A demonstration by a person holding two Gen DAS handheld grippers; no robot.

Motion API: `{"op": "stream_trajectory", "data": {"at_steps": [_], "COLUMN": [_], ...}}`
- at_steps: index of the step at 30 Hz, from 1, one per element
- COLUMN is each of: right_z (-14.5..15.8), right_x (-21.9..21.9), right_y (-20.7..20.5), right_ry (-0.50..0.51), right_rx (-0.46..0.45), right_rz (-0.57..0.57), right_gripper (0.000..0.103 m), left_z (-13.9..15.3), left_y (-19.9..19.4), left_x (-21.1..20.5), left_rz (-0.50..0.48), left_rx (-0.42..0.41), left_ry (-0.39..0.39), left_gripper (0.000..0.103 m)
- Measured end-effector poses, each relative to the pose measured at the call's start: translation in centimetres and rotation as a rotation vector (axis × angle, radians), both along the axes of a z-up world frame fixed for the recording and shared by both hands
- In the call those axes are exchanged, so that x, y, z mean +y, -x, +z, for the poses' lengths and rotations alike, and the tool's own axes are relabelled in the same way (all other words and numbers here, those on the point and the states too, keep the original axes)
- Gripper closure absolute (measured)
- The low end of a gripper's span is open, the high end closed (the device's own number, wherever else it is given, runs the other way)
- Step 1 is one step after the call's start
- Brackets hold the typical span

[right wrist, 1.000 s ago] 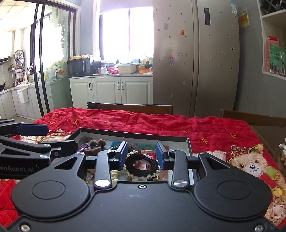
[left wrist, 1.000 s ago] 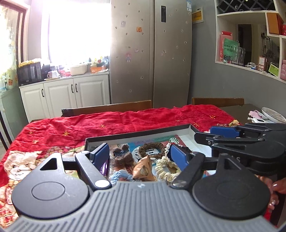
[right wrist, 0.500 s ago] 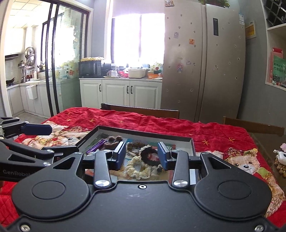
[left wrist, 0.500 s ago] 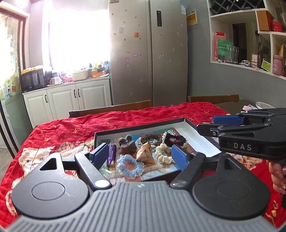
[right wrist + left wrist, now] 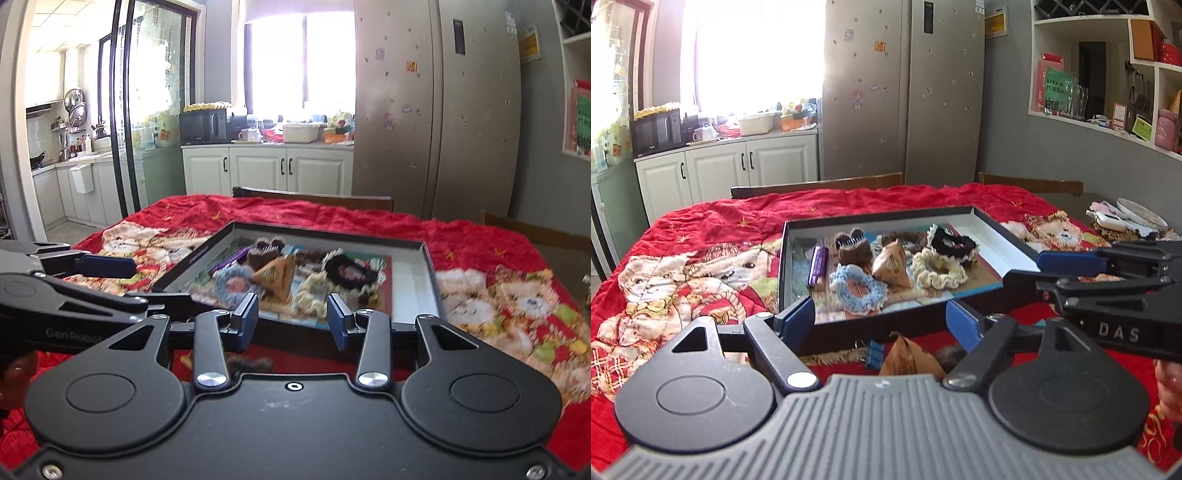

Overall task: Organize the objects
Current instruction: 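Move both open tools back from the box toward the items on the bedspread, then grasp the brown paper packet with left tool while right tool grasps the brown pom-pom hair tie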

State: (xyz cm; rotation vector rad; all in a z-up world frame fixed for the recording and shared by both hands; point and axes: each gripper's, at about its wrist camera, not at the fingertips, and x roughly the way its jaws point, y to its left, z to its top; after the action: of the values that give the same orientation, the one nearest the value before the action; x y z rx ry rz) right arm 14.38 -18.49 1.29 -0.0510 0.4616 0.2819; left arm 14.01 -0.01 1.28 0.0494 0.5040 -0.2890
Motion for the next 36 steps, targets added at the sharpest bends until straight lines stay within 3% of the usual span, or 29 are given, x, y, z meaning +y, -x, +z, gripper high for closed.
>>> {"op": "stream_trajectory", "data": {"at_steps": [12,21,36], "right_z": [-3.2,-5.7,-6.9], "right_x": [0.6,1.8,2.9], "right_y": [0.1,-0.2,-0.4], "right_ry": [-0.014,0.040,0.038], "right_rx": [0.039,0.083,0.122], "right_rz": [0.035,0.071,0.142], "right_gripper": [0.058,0.058,0.058], "left_z": [-2.1,-3.6,-4.8], "left_y": [-0.3,-0.8,-1.2], "left_x": [1.2,1.5,-0.2], "left_rz": [0.021,0.007,-0.010], "left_rx": [0.037,0.076,0.094], "left_ry": [0.002,0.003,-0.006], "left_gripper": [0.016,0.016,0.017]}}
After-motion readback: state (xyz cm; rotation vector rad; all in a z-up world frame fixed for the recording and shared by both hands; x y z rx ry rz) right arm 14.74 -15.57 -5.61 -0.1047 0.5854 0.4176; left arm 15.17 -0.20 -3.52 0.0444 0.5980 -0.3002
